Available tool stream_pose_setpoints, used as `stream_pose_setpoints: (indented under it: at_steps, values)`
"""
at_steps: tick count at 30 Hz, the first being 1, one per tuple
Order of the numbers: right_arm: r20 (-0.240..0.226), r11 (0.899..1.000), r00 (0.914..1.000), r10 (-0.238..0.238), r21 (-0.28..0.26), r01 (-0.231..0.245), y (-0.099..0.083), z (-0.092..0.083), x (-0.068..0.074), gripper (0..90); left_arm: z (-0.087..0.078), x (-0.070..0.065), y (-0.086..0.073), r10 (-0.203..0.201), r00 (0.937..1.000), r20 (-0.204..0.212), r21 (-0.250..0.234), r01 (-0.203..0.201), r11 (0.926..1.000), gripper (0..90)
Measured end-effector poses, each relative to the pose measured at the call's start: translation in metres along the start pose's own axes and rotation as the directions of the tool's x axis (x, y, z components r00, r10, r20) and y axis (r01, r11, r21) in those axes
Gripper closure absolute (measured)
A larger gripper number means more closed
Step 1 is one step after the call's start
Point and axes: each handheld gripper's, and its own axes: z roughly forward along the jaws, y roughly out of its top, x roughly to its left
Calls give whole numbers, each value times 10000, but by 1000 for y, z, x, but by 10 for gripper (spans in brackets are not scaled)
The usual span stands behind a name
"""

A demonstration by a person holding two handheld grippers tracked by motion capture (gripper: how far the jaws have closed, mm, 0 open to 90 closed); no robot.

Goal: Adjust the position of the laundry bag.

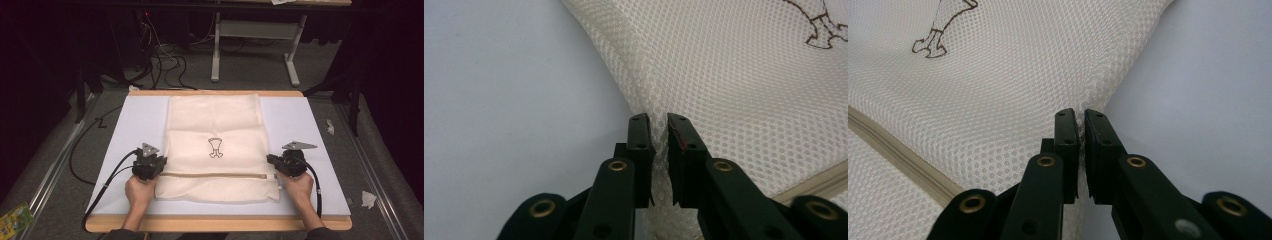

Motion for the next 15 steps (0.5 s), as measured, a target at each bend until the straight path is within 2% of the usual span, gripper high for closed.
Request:
stream_pose_setpoints:
  at_steps: [3,6,11,13,15]
  values:
    - [0,10000,10000,-27,69,27,1,0,2,789,2,-2,-2,72,10000,-34,-149,-73,9999,666]
    - [108,9999,9999,-35,152,34,0,1,3,690,-1,-4,-2,91,9998,-163,-298,-96,9995,597]
    - [566,9991,9983,135,-418,-111,-5,-5,-1,528,-11,-8,-3,222,9982,-549,-790,-265,9965,487]
    - [675,9984,9975,211,-543,-174,-7,-8,-4,489,-12,-12,-4,441,9983,-386,-717,-468,9963,443]
    - [677,9977,9973,285,-627,-243,-9,-10,-6,476,-13,-17,-5,775,9961,-431,-639,-801,9947,431]
